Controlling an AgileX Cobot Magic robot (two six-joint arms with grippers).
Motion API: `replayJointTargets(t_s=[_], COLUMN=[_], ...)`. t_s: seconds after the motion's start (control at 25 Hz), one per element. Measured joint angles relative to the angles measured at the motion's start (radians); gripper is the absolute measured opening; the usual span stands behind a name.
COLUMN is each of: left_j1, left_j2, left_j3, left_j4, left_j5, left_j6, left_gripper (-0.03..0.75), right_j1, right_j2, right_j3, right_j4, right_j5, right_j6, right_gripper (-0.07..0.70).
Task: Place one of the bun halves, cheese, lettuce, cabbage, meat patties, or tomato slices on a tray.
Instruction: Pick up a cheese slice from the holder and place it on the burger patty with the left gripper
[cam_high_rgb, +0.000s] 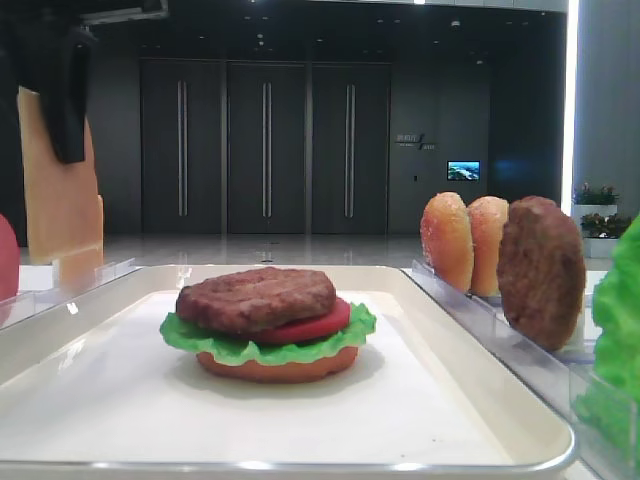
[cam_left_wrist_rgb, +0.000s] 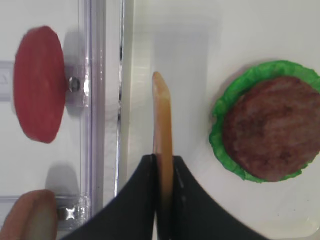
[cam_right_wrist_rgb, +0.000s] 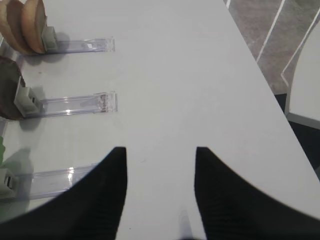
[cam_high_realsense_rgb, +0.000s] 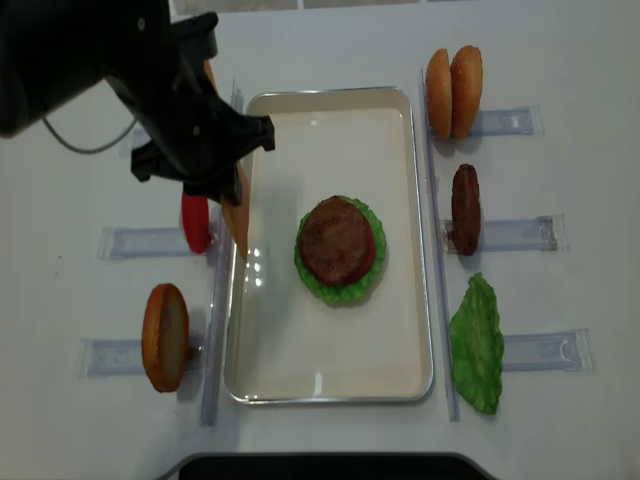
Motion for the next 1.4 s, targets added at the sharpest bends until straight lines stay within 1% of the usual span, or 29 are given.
replayJointTargets(t_s=[0.04,0.12,0.16,0.24,0.32,0.4,0.44,0.52,0.6,0.72,0.76,0.84,1.0,1.4], left_j1=[-0.006,-0.018,-0.024,-0.04,-0.059,-0.069,-0.071,-0.071,-0.071,-0.071,-0.071,-0.071,-0.071,-0.071], left_j2=[-0.003,-0.006,-0.006,-0.007,-0.007,-0.008,-0.01,-0.011,-0.011,-0.011,-0.011,-0.011,-0.006,0.075], left_j3=[0.016,0.038,0.043,0.044,0.044,0.056,0.071,0.113,0.16,0.228,0.248,0.274,0.287,0.287], left_j4=[-0.008,-0.059,-0.098,-0.218,-0.341,-0.44,-0.521,-0.672,-0.85,-1.064,-1.109,-1.149,-1.17,-1.185], left_j5=[-0.016,-0.07,-0.113,-0.208,-0.29,-0.343,-0.372,-0.421,-0.459,-0.496,-0.502,-0.523,-0.545,-0.55], left_j6=[-0.001,0.032,0.064,0.147,0.258,0.343,0.402,0.536,0.726,0.941,0.986,1.046,1.076,1.098], left_gripper=[0.032,0.032,0.032,0.032,0.031,0.031,0.031,0.031,0.031,0.031,0.031,0.031,0.031,0.03], right_j1=[0.0,0.0,0.0,0.0,0.0,0.0,0.0,0.0,0.0,0.0,0.0,0.0,0.0,0.0], right_j2=[0.0,0.0,0.0,0.0,0.0,0.0,0.0,0.0,0.0,0.0,0.0,0.0,0.0,0.0], right_j3=[0.0,0.0,0.0,0.0,0.0,0.0,0.0,0.0,0.0,0.0,0.0,0.0,0.0,0.001], right_j4=[0.0,0.0,0.0,0.0,0.0,0.0,0.0,0.0,0.0,0.0,0.0,0.0,0.0,0.0], right_j5=[0.0,0.0,0.0,0.0,0.0,0.0,0.0,0.0,0.0,0.0,0.0,0.0,0.0,0.0], right_j6=[0.0,0.0,0.0,0.0,0.0,0.0,0.0,0.0,0.0,0.0,0.0,0.0,0.0,0.0], right_gripper=[0.307,0.307,0.307,0.307,0.307,0.307,0.307,0.307,0.307,0.307,0.307,0.307,0.307,0.307])
